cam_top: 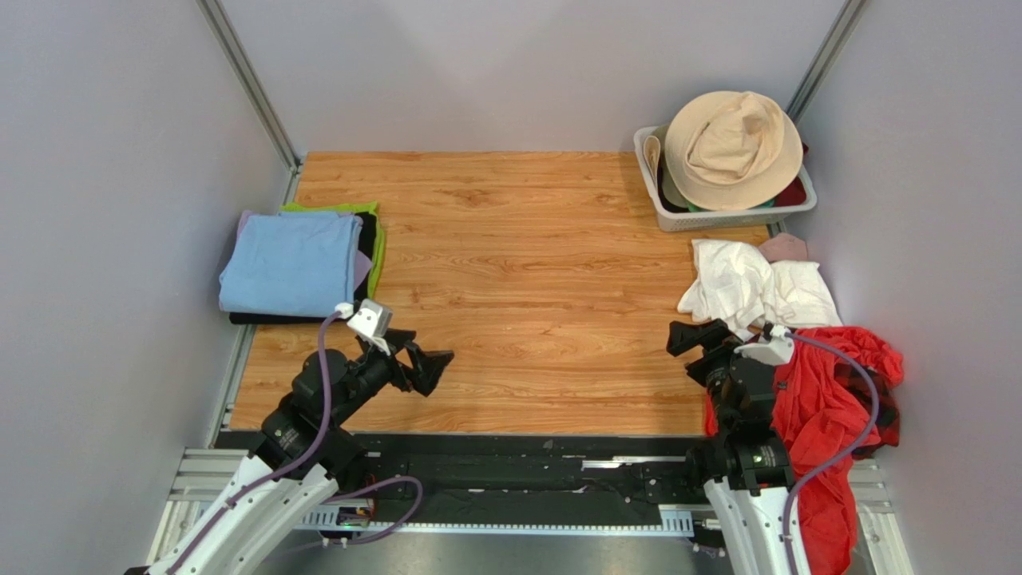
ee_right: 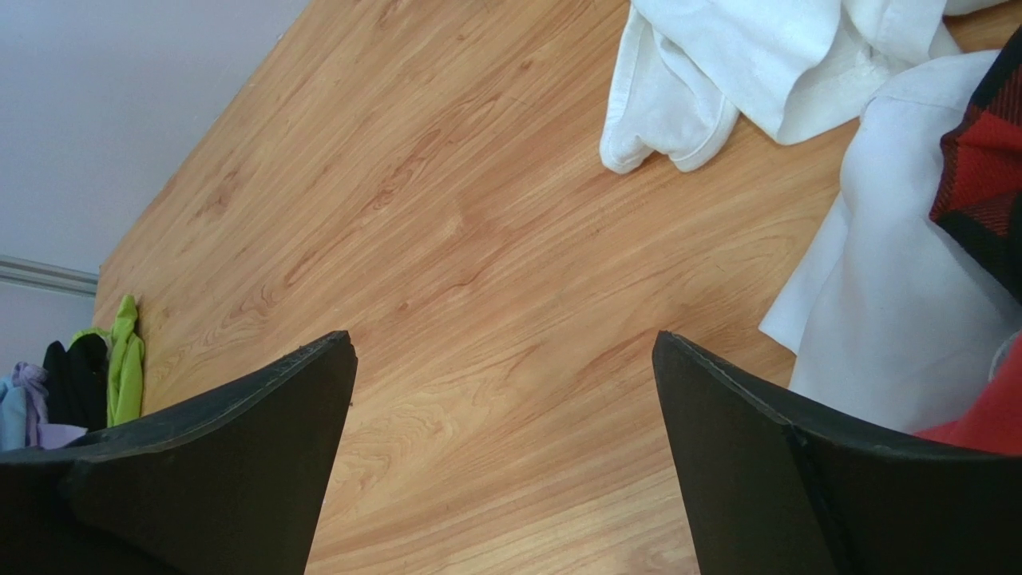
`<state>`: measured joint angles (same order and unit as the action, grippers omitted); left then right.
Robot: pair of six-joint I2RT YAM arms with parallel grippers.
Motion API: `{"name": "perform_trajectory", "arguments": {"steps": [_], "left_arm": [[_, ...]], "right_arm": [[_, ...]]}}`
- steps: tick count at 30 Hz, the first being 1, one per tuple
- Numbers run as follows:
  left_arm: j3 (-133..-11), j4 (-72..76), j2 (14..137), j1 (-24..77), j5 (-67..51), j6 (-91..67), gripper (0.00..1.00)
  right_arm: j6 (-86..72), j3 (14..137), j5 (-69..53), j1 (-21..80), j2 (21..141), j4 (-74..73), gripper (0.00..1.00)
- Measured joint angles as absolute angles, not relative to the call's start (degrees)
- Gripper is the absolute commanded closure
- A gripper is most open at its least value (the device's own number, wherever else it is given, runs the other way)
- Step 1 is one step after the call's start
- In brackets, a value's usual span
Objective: Fold and stack the mixed laundry pile
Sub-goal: Pick up the tank top from the corner of the board.
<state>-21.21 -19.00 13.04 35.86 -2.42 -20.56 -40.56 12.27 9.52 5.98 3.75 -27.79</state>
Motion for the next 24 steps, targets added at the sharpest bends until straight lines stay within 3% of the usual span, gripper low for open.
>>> {"name": "perform_trajectory", "arguments": {"steps": [6, 14, 21, 24], "left_arm": [[-20.62, -18.04, 13.5, 35.86, -1.83, -20.67, 0.01], [-20.62, -14.81, 18.92, 35.86, -1.87, -20.47, 0.04], [-20.62, -13.02, 19.88, 35.86, -3.68, -20.43, 0.05], [-20.62, -12.71, 19.79, 35.86, -4.21, -20.43, 0.05]], "right_arm": [[-40.03, 25.47, 10.41, 5.98, 10.48, -31.62, 0.0], [-39.77, 45.01, 20.86, 5.98, 32.25, -41.3, 0.0], [-32.75, 49.89, 24.32, 5.96, 49.84, -42.96, 0.22], [-29.39, 49.69, 23.77, 5.96, 54.74, -41.3, 0.2]]}}
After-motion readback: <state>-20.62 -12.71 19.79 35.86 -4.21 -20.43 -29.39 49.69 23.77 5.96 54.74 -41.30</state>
